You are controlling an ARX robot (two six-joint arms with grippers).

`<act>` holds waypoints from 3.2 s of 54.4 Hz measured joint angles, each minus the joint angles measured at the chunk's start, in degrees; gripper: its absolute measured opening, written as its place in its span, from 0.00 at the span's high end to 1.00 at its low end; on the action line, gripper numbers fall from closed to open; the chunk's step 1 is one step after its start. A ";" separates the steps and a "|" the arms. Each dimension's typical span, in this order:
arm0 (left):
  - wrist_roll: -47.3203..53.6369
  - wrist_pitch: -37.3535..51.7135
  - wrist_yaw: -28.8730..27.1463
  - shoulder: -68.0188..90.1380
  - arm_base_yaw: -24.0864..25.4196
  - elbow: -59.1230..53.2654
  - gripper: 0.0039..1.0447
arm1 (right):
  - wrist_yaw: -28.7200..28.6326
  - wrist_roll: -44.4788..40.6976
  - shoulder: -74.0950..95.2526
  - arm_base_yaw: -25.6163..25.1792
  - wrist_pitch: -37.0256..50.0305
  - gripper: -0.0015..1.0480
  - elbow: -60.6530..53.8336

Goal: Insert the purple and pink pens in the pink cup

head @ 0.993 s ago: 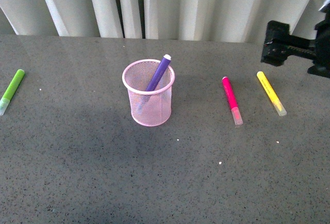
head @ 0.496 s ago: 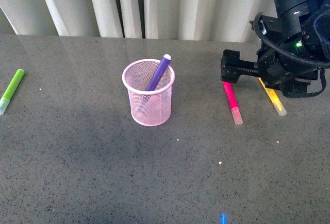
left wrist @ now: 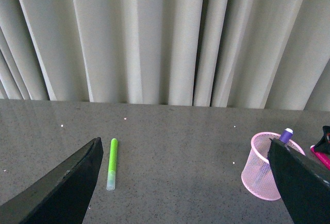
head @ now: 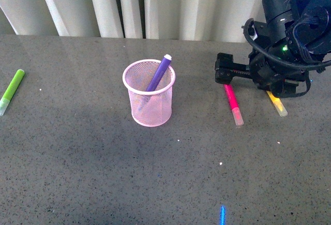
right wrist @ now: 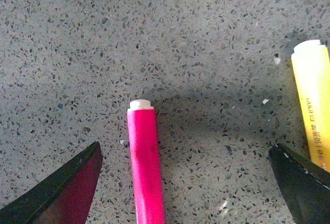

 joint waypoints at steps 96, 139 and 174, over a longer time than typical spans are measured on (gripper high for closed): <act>0.00 0.00 0.00 0.00 0.00 0.00 0.06 | -2.03 -19.80 -13.86 10.16 42.38 0.89 -14.56; 0.00 0.00 0.00 0.00 0.00 0.00 0.06 | -7.56 -20.31 -8.07 21.24 49.57 0.89 -12.48; 0.00 0.00 0.00 0.00 0.00 0.00 0.06 | -9.16 -19.69 -2.84 21.68 50.01 0.89 -8.33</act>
